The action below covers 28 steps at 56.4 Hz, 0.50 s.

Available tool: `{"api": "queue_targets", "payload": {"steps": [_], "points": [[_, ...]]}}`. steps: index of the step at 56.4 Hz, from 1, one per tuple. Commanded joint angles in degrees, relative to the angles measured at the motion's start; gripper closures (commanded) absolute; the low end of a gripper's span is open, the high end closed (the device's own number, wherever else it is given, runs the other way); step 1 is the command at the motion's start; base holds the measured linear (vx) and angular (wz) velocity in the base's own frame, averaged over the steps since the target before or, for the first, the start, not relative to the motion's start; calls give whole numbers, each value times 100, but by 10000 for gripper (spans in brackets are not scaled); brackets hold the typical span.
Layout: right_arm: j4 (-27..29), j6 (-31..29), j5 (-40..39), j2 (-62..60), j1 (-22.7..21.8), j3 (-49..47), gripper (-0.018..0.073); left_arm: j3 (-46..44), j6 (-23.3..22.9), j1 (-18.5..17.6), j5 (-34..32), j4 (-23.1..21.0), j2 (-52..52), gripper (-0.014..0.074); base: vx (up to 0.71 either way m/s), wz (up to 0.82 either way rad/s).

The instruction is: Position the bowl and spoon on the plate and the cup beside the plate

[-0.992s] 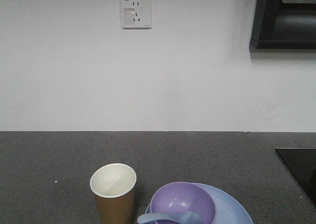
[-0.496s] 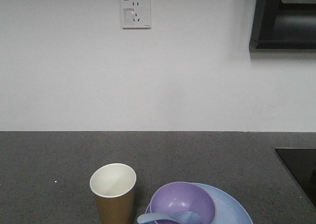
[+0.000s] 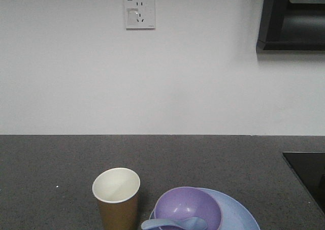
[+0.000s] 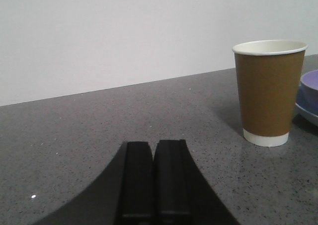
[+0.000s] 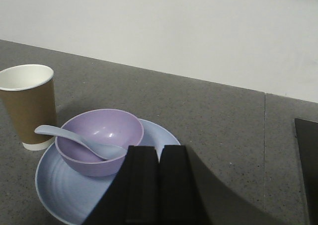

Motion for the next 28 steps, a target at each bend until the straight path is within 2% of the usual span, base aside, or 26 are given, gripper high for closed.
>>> {"api": "queue_targets", "payload": {"steps": [1,10,15,18,25,28], "points": [[-6,-31,-455,26,-4,-168,568,-145,-58,7,-488,-15,-37,596,0,0],[-6,-31,-455,26,-4,-154,568,-145,-58,7,-488,-15,-37,596,0,0],[-327,74,-631,-49,-52,84,568,-145,-58,7,-488,-15,-37,596,0,0],[-467,378,-870,-210,-200,372,568,-145,-58,7,-488,-15,-37,596,0,0],[-977,1409,-1769,-955,-903,1445,568,-145,-58,7,-488,-15,-37,596,0,0],[-1197,1664,-2063,-1266,-1139,1889,568,-145,-58,7,-488,-15,-37,596,0,0]]}}
